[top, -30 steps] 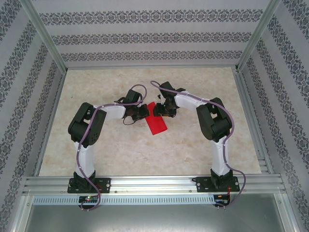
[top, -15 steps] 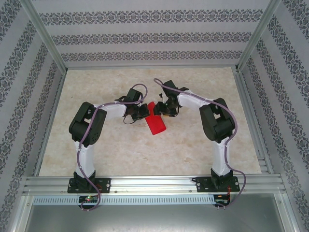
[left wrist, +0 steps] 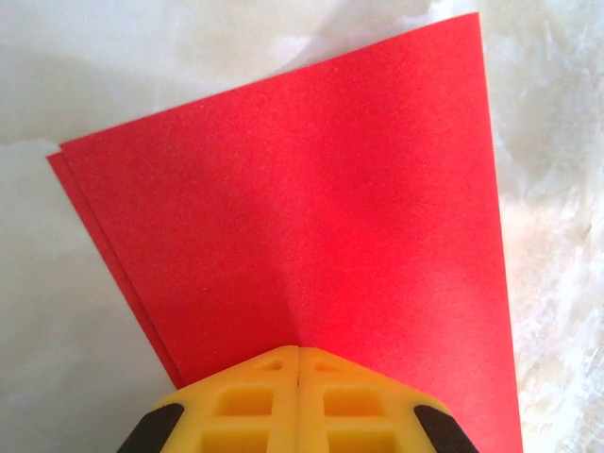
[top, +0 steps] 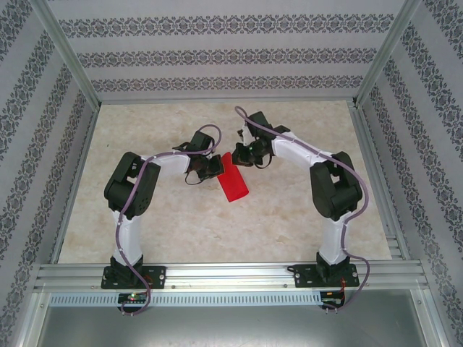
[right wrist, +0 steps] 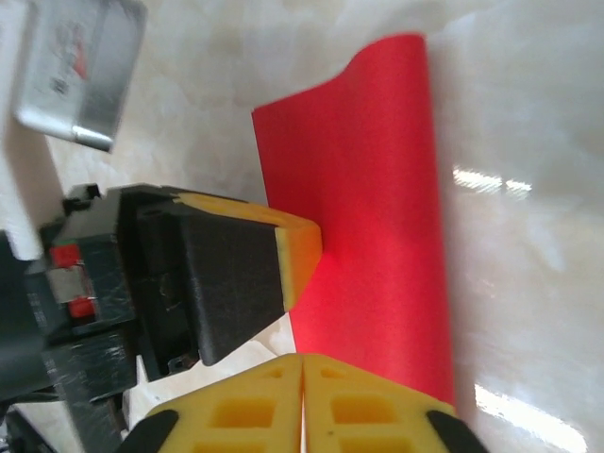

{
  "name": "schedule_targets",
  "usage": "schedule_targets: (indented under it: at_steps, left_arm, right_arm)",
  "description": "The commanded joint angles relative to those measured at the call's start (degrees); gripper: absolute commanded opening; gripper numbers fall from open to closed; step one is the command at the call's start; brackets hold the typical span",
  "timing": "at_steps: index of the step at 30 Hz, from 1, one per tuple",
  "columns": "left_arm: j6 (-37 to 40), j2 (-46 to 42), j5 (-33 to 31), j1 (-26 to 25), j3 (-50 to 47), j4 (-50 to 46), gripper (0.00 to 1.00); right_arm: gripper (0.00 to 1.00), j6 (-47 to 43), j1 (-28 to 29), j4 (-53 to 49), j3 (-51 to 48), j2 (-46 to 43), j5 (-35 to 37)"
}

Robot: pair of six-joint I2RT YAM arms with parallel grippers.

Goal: Fold a paper plane with a square sheet of paper (pick it up from the middle)
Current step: Hold the square sheet of paper at the center of the table, then first fold in half a square sheet of paper at the center of the table.

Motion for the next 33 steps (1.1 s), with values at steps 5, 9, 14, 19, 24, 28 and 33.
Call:
schedule_targets:
  at_steps: [5, 9, 14, 19, 24, 28, 33]
  left_arm:
    - [1.19, 4.49, -5.42, -0.72, -0.55, -7.44, 0.00]
    - [1.10, 4.91, -5.65, -0.70, 0.05, -8.56, 0.00]
    - [1.12, 5.44, -6.05, -0.70, 0.51, -10.01, 0.00]
    - [0.47, 5.64, -6.40, -0.70, 0.24, -10.42, 0.00]
    - [0.20, 5.99, -6.66, -0.72, 0.24, -11.14, 0.00]
    - [0.12, 6.21, -6.73, -0.75, 0.32, -11.59, 0.00]
    - [0.20, 6.67, -6.79, -0.69, 0.51, -12.12, 0.00]
  right_arm:
    - [0.00, -0.42, 0.99, 1.00, 3.33, 5.53, -3.91]
    - [0.00, -1.22, 0.58, 0.38, 4.27, 7.79, -3.93]
    - [0.00, -2.10, -0.65, 0.24, 3.78, 9.35, -3.22]
    - [0.00, -3.36, -2.32, 0.37, 2.29, 10.22, -3.46]
    - [0.00, -4.94, -3.61, 0.37, 0.80, 10.78, -3.81]
    - [0.00, -5.46, -4.86, 0.94, -0.65, 11.03, -3.89]
    - [0.00, -6.40, -6.67, 1.21, -2.59, 11.11, -3.74]
